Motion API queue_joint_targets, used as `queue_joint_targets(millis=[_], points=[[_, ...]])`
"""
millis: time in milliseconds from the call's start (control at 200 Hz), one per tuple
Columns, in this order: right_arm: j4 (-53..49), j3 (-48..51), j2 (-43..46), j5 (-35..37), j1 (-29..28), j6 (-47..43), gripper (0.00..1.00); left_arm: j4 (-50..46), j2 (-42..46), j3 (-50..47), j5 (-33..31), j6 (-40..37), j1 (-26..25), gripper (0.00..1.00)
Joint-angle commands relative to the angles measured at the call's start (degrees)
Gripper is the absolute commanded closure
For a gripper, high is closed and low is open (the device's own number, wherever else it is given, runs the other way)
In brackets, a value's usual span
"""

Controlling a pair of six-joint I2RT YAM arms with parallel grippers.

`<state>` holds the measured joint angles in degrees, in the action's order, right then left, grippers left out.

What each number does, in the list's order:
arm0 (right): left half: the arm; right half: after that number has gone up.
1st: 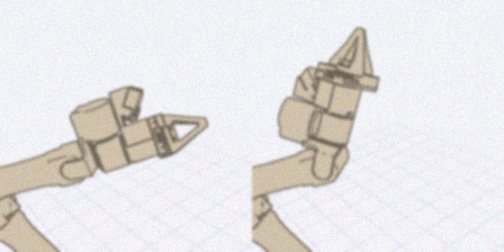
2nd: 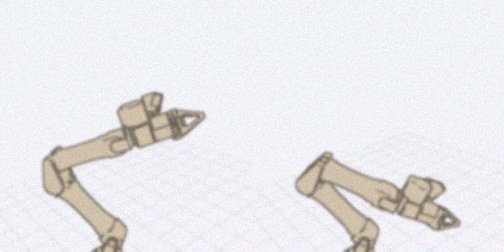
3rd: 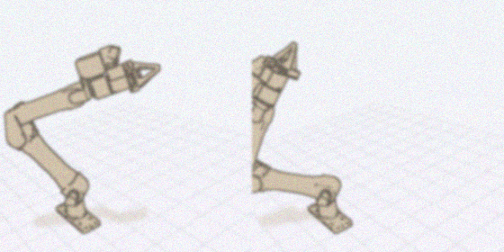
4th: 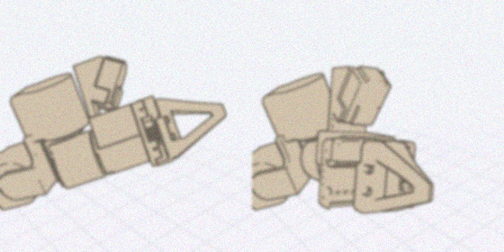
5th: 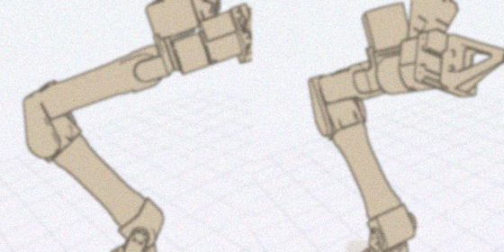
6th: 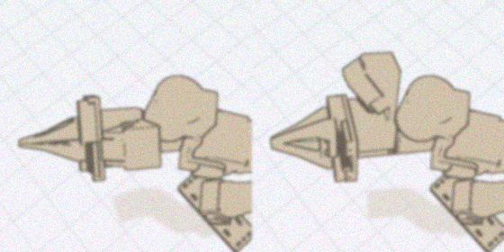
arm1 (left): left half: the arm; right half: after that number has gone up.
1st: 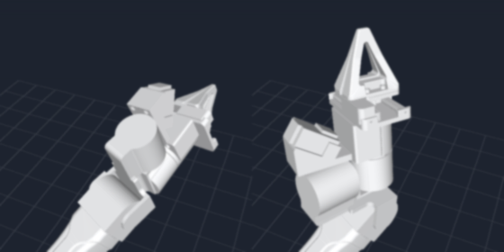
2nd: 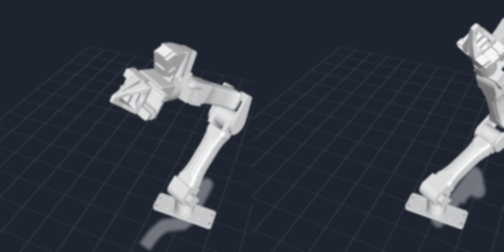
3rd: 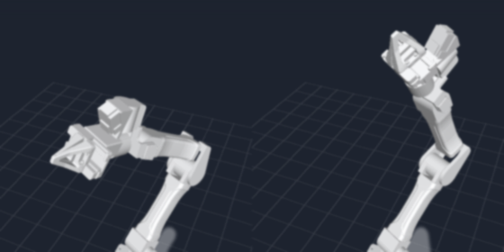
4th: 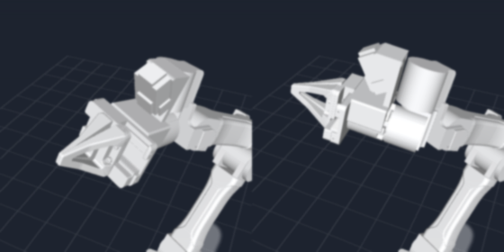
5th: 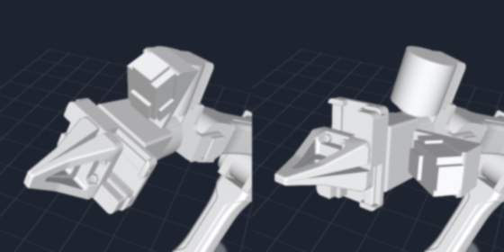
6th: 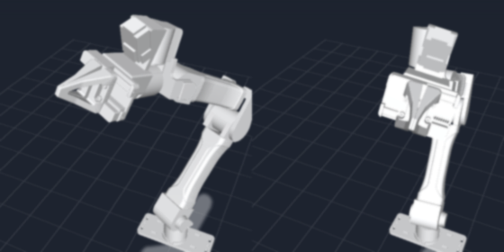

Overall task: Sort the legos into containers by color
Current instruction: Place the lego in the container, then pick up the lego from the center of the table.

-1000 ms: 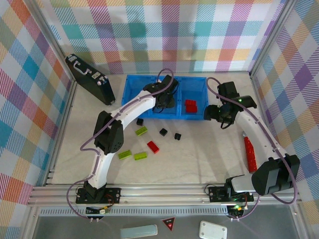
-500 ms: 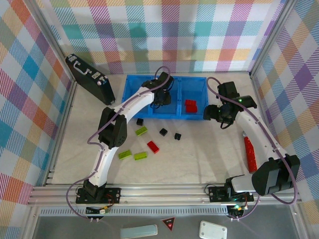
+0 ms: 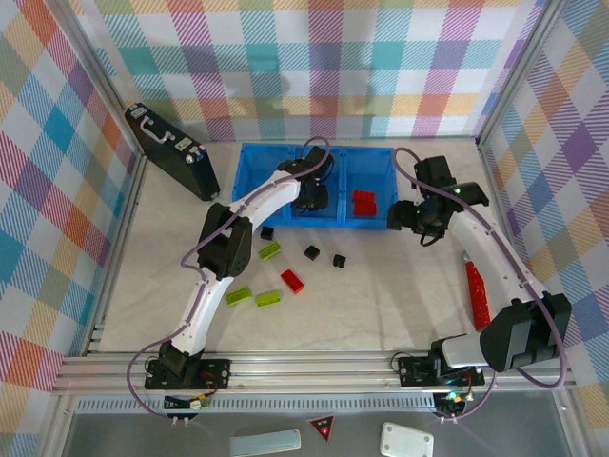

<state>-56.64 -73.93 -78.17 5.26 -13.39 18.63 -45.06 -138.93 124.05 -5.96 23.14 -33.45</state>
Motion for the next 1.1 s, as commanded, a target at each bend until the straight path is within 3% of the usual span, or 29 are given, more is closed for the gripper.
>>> queue_joint_targets(millis=[0, 255, 680, 830, 1095], points=[[-0.85, -0.07, 1.21, -0.99, 0.22, 0.83, 0.24, -0.26, 0.89, 1.67, 0.59, 0.16, 0.62, 0.55], [-1.05, -0.52, 1.4, -1.17, 0.2, 0.94, 0.24, 0.32, 5.15, 1.6, 0.92, 0.04, 0.58, 0.49], [-0.57, -1.46, -0.55, -4.44, -2.0, 0.45, 0.24, 0.59, 18.36, -4.43, 0.99, -1.72, 0.76, 0.48], [-0.24, -1.06, -1.6, -7.34, -3.31, 0.22, 0.25, 0.8, 24.44, -10.28, 2.05, -1.75, 1.96, 0.47], [1.0, 0.35, -4.28, -6.76, -7.89, 1.14, 0.25, 5.14, 37.5, -27.75, 8.72, 0.72, 9.89, 0.47]])
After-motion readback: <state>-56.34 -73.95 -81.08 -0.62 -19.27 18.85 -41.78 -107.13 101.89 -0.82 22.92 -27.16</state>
